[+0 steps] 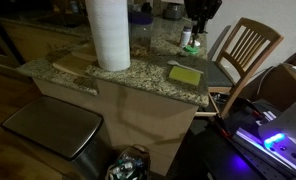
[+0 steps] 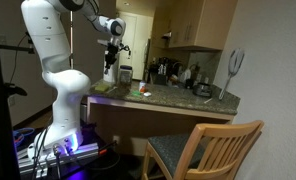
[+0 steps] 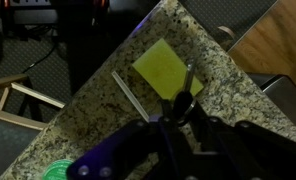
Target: Get the keys and put them on the yellow sponge
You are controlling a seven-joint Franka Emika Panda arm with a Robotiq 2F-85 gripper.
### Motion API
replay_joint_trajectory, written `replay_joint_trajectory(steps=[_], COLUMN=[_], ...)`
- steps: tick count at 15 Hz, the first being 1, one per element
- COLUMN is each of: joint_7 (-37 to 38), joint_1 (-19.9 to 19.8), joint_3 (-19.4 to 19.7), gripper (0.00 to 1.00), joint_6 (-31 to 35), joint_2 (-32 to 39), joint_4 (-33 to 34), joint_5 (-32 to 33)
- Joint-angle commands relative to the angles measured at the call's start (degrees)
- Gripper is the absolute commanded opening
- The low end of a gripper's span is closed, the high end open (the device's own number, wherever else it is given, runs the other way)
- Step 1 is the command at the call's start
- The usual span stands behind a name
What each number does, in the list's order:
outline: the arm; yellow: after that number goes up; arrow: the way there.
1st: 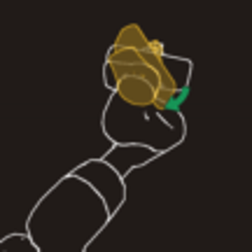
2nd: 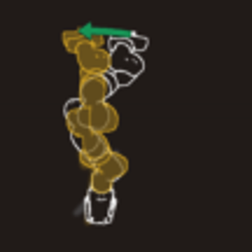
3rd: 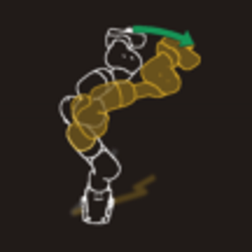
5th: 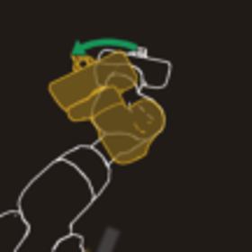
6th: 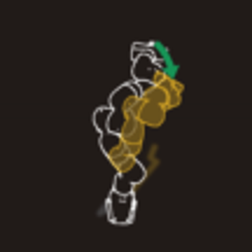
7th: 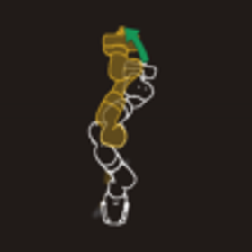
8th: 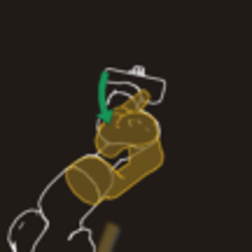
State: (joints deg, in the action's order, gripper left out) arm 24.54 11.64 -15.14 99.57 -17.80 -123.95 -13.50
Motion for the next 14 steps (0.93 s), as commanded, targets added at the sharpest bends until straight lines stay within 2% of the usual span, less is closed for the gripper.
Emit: replay_joint_trajectory(steps=[1, 8, 14], joint_7=[-0.06, 2.74, 6.75], joint_1=[-0.38, 1.12, 1.12], joint_3=[-0.25, -4.23, -4.55], gripper=[0.06, 0.06, 0.06], joint_6=[-0.15, 2.45, 0.02], joint_2=[0.00, 1.86, 4.03], joint_4=[0.16, -1.83, -1.15], joint_5=[-0.06, 1.55, 1.91])
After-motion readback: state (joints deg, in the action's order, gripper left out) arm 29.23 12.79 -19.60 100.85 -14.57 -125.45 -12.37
